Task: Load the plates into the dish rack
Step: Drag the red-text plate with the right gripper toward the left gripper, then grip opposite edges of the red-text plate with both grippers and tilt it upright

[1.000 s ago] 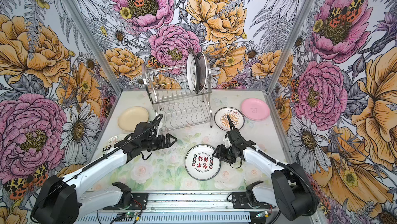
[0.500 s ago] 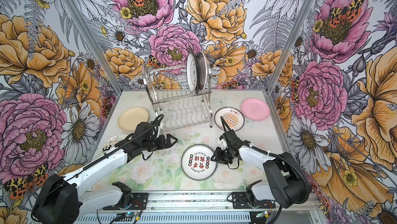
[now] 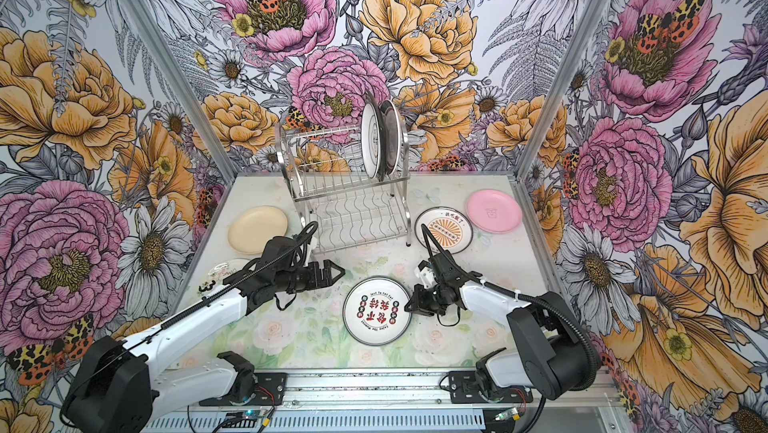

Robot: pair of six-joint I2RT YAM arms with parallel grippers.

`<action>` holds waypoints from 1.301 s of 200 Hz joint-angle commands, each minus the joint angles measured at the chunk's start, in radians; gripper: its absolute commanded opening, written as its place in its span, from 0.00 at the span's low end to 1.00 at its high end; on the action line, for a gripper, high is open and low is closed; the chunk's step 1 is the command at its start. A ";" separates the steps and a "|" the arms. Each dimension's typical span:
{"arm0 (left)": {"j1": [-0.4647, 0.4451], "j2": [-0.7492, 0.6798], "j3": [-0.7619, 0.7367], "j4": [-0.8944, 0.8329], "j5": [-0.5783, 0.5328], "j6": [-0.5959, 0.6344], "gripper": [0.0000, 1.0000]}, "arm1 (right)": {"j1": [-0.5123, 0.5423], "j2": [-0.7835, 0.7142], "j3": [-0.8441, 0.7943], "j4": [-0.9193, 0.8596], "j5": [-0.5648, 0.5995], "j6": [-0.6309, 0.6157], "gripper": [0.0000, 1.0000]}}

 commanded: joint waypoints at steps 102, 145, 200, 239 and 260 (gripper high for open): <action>-0.010 -0.029 -0.044 0.108 0.096 -0.040 0.99 | -0.001 -0.121 0.120 -0.020 -0.047 0.008 0.00; -0.010 -0.031 -0.076 0.173 0.147 -0.062 0.97 | -0.012 -0.176 0.165 -0.022 -0.073 0.055 0.00; -0.006 -0.018 -0.092 0.296 0.213 -0.108 0.77 | -0.021 -0.187 0.236 -0.021 -0.094 0.084 0.00; 0.000 -0.008 -0.092 0.373 0.254 -0.142 0.47 | -0.024 -0.170 0.280 -0.021 -0.102 0.080 0.00; 0.004 -0.010 -0.090 0.391 0.264 -0.156 0.33 | -0.024 -0.166 0.289 -0.021 -0.112 0.078 0.00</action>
